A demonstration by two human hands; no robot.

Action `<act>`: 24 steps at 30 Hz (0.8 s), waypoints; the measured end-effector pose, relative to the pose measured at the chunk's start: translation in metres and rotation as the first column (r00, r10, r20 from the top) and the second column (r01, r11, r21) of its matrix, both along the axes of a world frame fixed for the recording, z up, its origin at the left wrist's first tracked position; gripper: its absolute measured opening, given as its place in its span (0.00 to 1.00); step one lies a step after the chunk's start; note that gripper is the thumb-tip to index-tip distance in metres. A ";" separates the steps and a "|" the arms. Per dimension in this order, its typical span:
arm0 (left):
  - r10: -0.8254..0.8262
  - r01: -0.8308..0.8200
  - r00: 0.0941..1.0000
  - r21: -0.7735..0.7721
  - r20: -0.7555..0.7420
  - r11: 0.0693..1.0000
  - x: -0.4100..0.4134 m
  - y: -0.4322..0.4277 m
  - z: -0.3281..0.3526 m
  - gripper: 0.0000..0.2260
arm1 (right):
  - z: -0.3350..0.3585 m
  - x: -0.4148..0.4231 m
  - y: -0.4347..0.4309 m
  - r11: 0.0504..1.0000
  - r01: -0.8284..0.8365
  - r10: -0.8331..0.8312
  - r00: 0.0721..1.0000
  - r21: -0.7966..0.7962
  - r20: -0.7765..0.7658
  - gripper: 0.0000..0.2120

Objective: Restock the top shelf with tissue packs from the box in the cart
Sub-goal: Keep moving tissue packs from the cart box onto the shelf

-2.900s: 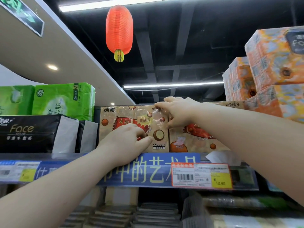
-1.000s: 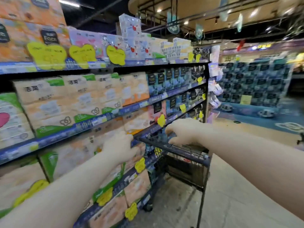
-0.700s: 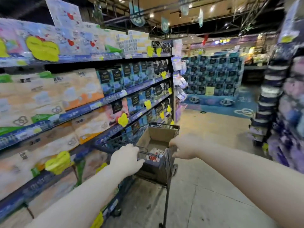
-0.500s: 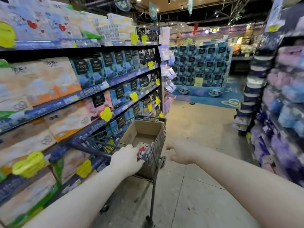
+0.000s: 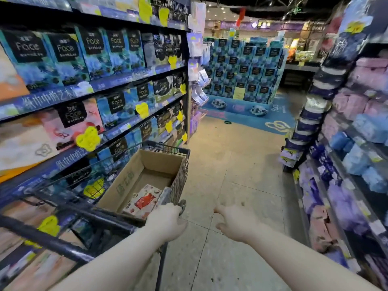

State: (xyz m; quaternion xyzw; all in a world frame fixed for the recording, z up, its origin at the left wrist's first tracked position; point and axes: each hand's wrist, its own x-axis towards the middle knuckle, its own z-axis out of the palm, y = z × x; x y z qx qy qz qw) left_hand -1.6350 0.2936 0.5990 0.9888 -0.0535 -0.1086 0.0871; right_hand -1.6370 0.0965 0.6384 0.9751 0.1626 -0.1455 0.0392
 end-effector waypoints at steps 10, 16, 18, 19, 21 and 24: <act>0.037 -0.035 0.997 0.034 -0.062 0.999 0.119 -0.010 -0.046 0.19 | -0.064 0.136 -0.015 0.999 0.030 -0.028 0.995 0.020 -0.099 0.21; 0.256 -0.252 0.957 0.046 -0.137 0.967 0.171 0.006 -0.082 0.18 | -0.100 0.232 -0.018 0.993 -0.104 0.112 0.976 0.049 -0.189 0.21; 0.374 -0.373 0.914 0.040 -0.154 0.927 0.185 0.008 -0.091 0.18 | -0.102 0.268 -0.020 0.983 -0.177 0.185 0.960 0.057 -0.209 0.21; 0.430 -0.430 0.889 0.038 -0.157 0.902 0.193 0.008 -0.093 0.18 | -0.100 0.288 -0.021 0.974 -0.219 0.227 0.951 0.057 -0.212 0.21; 0.509 -0.509 0.847 0.042 -0.152 0.860 0.211 0.007 -0.093 0.18 | -0.099 0.327 -0.019 0.953 -0.299 0.303 0.929 0.054 -0.213 0.22; 0.589 -0.593 0.792 0.028 -0.161 0.805 0.234 -0.001 -0.096 0.18 | -0.102 0.375 -0.009 0.919 -0.390 0.393 0.896 0.054 -0.209 0.19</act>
